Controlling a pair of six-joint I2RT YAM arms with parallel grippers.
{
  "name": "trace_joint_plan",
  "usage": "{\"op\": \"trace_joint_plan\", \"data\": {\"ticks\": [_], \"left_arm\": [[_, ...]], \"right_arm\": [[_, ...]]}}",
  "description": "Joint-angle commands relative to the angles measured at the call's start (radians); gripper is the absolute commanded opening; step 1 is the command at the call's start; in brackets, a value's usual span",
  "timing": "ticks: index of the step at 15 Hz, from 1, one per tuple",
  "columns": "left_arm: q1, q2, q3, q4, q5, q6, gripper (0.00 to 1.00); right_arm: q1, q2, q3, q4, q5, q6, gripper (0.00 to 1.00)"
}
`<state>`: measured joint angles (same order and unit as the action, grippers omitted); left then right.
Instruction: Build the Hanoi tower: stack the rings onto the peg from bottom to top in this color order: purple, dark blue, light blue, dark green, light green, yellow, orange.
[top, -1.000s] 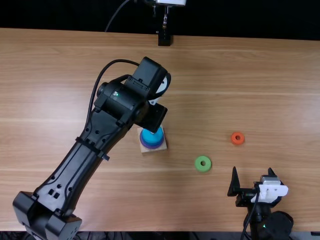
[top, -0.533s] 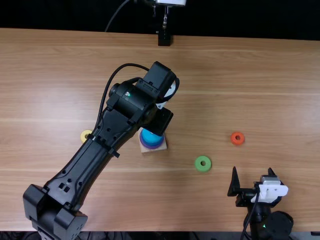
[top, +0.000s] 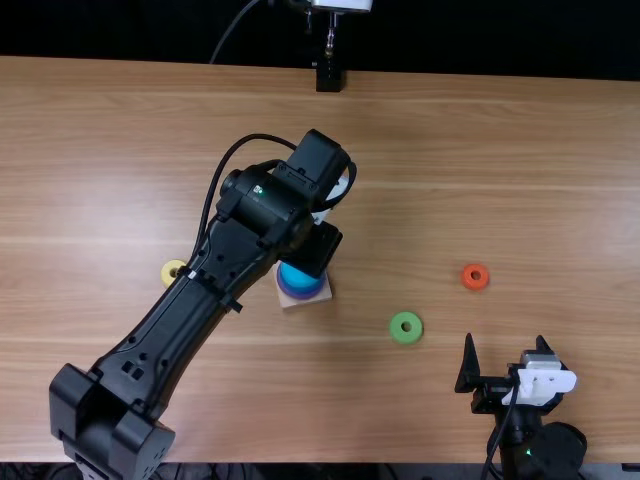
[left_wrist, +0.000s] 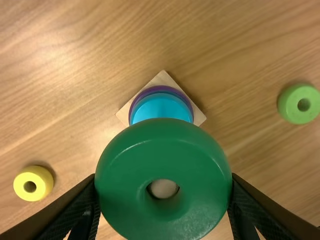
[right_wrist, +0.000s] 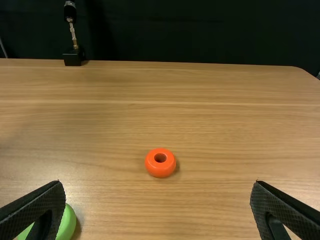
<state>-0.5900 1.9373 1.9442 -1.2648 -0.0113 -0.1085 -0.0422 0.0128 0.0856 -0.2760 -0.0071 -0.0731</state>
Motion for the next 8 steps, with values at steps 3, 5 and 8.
{"op": "trace_joint_plan", "data": {"ticks": [3, 5, 8], "left_arm": [[-0.013, 0.011, -0.024, 0.000, 0.008, -0.004, 0.00], [-0.022, 0.034, -0.022, 0.000, 0.006, -0.002, 0.00], [-0.041, 0.038, -0.021, 0.000, 0.008, 0.000, 0.40]], "right_arm": [[-0.012, -0.013, -0.072, -0.056, 0.009, 0.001, 1.00], [-0.012, -0.013, -0.072, -0.056, 0.009, 0.001, 1.00], [-0.012, -0.013, -0.072, -0.056, 0.009, 0.001, 1.00]]}}
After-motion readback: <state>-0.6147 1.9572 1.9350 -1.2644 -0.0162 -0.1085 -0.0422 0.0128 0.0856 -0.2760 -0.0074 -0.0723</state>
